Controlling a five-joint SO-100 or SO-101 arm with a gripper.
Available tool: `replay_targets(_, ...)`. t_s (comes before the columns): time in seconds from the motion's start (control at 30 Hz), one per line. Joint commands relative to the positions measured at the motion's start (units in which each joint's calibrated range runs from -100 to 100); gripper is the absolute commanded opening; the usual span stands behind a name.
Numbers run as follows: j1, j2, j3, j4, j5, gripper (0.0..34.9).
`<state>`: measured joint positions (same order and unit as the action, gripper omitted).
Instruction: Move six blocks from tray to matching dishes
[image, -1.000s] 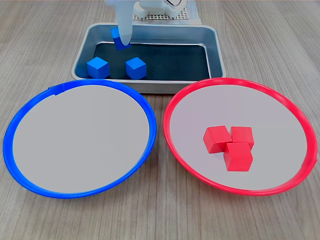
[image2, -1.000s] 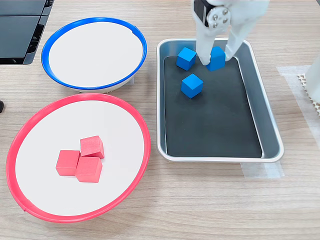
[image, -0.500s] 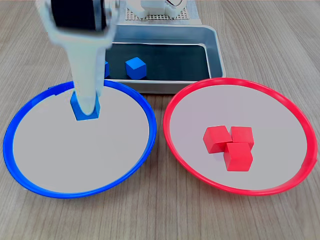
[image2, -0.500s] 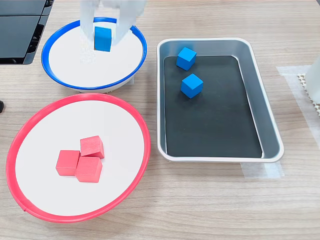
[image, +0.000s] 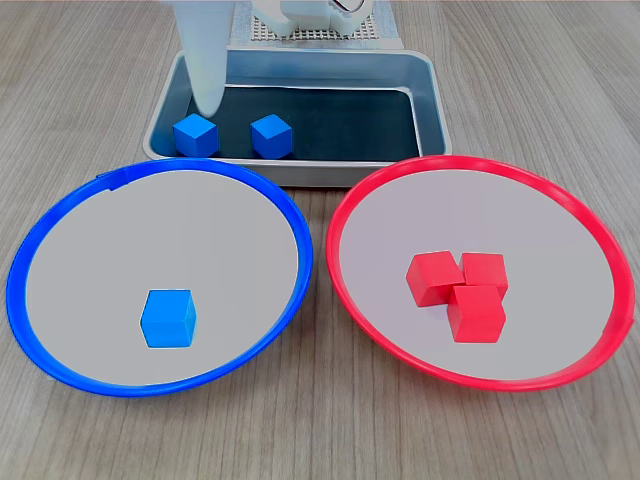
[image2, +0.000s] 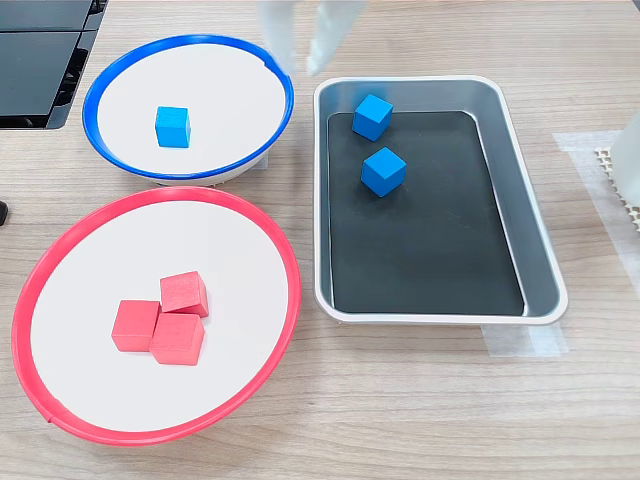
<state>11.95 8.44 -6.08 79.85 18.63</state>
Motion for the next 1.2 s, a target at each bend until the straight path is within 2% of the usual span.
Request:
replay_targets(0.0,2.22,-16.58,19.69,0.83,6.40,0.6)
replay_targets(0.03,2.50,-18.89,24.61,-0.90,7.72,2.8)
replay_targets(0.17,2.59,-21.62,35.98,-7.01,10.45,15.9)
replay_targets(0.23,1.65,-20.08,38.53,-10.48,10.89,18.7)
replay_targets(0.33,-0.14,-17.10,39.99,-13.45,11.58,21.1)
replay_targets(0.53,-1.64,-14.03,40.44,-14.69,12.41,19.3)
replay_targets(0.73,-1.92,-11.38,40.26,-15.68,13.68,14.9)
replay_targets(0.77,-2.02,-10.96,40.26,-15.92,13.87,13.1)
replay_targets(0.83,-2.11,-10.02,39.63,-16.34,14.16,6.5)
replay_targets(0.87,-2.21,-9.59,38.81,-16.25,14.16,0.3)
replay_targets(0.93,-2.21,-9.16,35.35,-13.37,14.46,0.1)
replay_targets(1.07,-2.39,-8.91,20.96,0.17,15.14,0.1)
replay_targets(1.17,-3.81,-5.84,4.67,4.30,8.06,0.1)
